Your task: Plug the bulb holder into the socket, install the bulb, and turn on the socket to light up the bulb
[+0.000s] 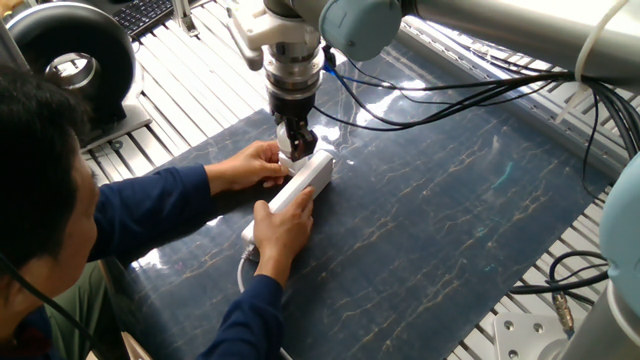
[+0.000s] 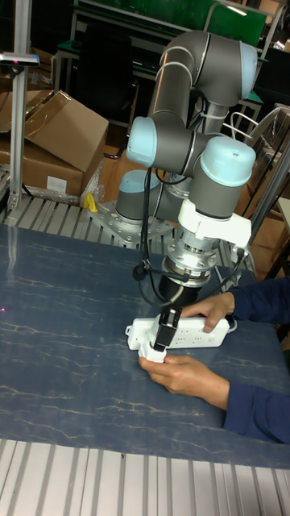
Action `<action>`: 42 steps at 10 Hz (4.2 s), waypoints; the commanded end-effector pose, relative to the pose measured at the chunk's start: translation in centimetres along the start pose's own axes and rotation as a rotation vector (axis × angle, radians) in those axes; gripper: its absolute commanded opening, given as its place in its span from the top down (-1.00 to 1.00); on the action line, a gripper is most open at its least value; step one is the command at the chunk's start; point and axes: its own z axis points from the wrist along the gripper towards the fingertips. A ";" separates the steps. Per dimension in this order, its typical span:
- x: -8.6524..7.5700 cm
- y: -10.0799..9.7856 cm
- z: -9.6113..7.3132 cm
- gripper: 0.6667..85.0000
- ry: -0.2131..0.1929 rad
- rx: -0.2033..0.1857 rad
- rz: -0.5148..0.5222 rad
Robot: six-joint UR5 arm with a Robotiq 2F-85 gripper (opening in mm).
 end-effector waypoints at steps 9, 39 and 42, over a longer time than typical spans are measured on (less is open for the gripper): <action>-0.6 2.7 0.1 0.99 -0.014 -0.084 0.377; -0.2 2.4 -0.2 -0.76 -0.016 -0.174 0.756; -0.2 2.4 -1.1 -0.91 0.000 -0.169 0.618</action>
